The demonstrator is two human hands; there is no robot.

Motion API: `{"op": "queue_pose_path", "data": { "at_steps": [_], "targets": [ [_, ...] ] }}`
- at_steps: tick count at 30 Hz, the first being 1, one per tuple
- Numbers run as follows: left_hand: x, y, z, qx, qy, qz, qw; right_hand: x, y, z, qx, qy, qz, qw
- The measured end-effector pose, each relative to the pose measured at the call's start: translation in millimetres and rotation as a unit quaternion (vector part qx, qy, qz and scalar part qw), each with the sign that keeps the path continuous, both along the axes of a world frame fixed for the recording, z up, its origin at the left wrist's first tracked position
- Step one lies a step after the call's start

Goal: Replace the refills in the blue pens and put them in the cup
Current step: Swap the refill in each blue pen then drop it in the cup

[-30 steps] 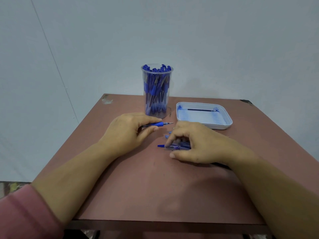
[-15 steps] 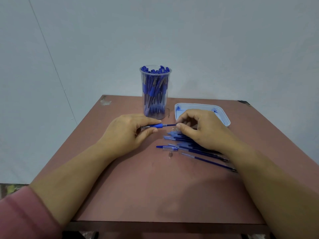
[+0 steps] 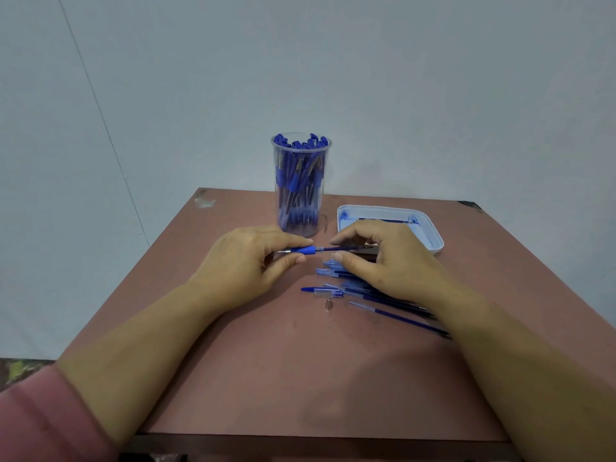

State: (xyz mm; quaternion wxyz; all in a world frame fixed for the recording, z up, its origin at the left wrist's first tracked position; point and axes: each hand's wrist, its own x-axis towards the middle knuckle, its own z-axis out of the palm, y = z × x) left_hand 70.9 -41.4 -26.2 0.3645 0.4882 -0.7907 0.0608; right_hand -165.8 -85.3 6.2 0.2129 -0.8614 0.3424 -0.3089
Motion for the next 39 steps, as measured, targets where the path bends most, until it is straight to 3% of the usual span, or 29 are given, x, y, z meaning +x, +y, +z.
{"op": "queue_pose_path", "data": {
  "at_steps": [14, 20, 39],
  "targets": [
    [0.6, -0.9, -0.5, 0.007, 0.000, -0.005, 1.000, 3.1, -2.3, -0.3, -0.036, 0.011, 0.008, 0.999],
    [4.1, -2.1, -0.4, 0.001, 0.001, 0.012, 1.000, -10.8, -8.0, 3.9, 0.008, 0.010, -0.020, 1.000],
    [10.7, -3.5, -1.0, 0.011, 0.020, 0.050, 0.998, -28.0, -24.8, 2.7, 0.006, 0.045, -0.080, 0.996]
  ]
}}
